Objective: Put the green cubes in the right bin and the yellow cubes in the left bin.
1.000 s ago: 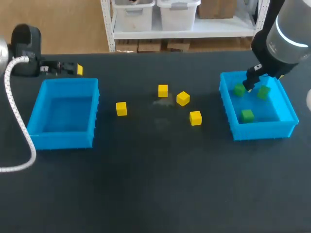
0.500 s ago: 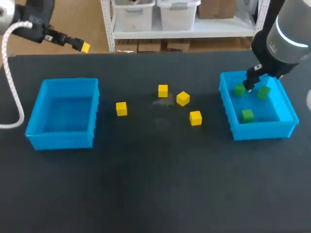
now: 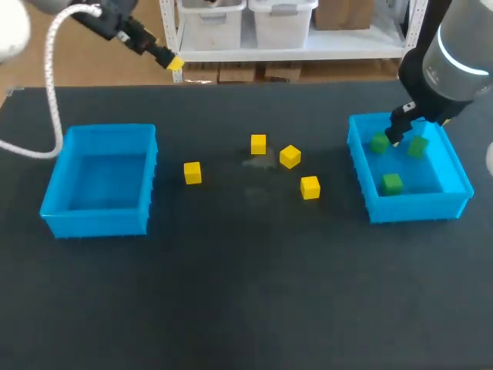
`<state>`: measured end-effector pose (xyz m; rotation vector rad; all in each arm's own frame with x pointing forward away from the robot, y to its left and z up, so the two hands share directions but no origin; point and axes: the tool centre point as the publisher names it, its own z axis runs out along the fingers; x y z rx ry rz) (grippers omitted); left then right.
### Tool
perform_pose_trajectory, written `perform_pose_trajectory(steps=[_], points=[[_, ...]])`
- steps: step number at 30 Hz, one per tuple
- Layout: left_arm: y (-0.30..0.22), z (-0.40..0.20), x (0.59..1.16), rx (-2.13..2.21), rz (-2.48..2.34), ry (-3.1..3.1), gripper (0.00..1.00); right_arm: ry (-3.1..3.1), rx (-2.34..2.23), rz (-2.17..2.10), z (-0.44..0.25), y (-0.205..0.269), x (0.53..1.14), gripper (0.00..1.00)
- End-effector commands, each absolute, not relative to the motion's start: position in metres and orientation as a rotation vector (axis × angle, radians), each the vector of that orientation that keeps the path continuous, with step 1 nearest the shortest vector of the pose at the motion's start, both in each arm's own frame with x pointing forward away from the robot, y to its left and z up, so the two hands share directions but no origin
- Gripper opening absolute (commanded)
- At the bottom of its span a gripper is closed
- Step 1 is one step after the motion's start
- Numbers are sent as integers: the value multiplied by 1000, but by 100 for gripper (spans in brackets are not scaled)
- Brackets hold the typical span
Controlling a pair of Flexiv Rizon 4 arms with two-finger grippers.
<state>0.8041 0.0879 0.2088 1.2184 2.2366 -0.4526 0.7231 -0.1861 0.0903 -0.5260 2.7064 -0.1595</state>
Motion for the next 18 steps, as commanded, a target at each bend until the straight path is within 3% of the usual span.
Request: perform_pose_trajectory(steps=[1,18], points=[[60,205,830,1353,-392,2352,100,2702,-524,-161,90,-186,721,100],[-4,168,828,1628,-317,2383,100,2702,-524,-161,90,-186,721,100]])
